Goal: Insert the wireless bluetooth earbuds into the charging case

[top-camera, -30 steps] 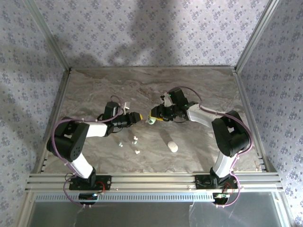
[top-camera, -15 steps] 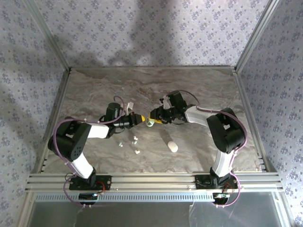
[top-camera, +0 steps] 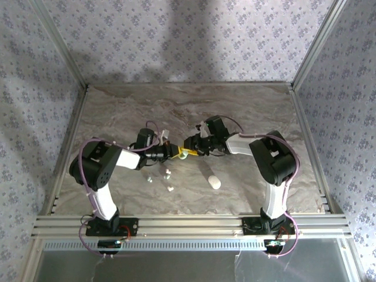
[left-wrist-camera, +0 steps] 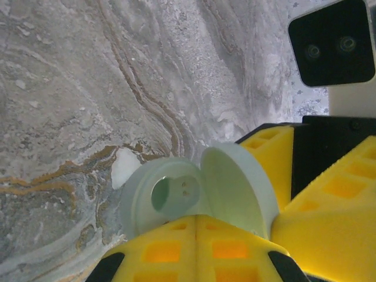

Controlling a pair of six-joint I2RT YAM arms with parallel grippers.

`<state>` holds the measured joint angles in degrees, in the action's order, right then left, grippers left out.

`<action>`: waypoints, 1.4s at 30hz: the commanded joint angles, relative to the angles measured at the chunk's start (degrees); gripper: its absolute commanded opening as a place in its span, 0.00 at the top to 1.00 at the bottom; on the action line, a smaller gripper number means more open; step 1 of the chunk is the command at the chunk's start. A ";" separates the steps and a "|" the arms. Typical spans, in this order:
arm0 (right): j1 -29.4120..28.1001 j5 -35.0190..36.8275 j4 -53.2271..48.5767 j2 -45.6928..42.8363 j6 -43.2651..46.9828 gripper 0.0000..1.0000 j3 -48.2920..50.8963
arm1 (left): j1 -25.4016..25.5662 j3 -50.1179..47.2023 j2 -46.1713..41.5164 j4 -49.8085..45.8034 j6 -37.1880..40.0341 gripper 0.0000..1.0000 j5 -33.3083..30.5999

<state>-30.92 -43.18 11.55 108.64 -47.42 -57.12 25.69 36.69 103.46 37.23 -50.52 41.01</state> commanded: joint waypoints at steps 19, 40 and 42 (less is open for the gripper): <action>-0.08 1.84 -4.72 0.23 3.30 0.30 0.45 | 2.17 5.41 4.82 -3.22 0.71 0.88 3.99; 0.55 9.78 -16.09 -6.10 9.93 0.27 -1.05 | 2.36 5.69 0.19 -7.16 2.40 0.64 4.16; 0.38 10.79 -17.19 -6.50 10.61 0.27 -1.38 | 2.39 5.59 -0.48 -7.39 2.45 0.62 4.09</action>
<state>-29.80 -36.07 -0.58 103.42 -39.33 -57.39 27.03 41.58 105.23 31.55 -49.25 43.75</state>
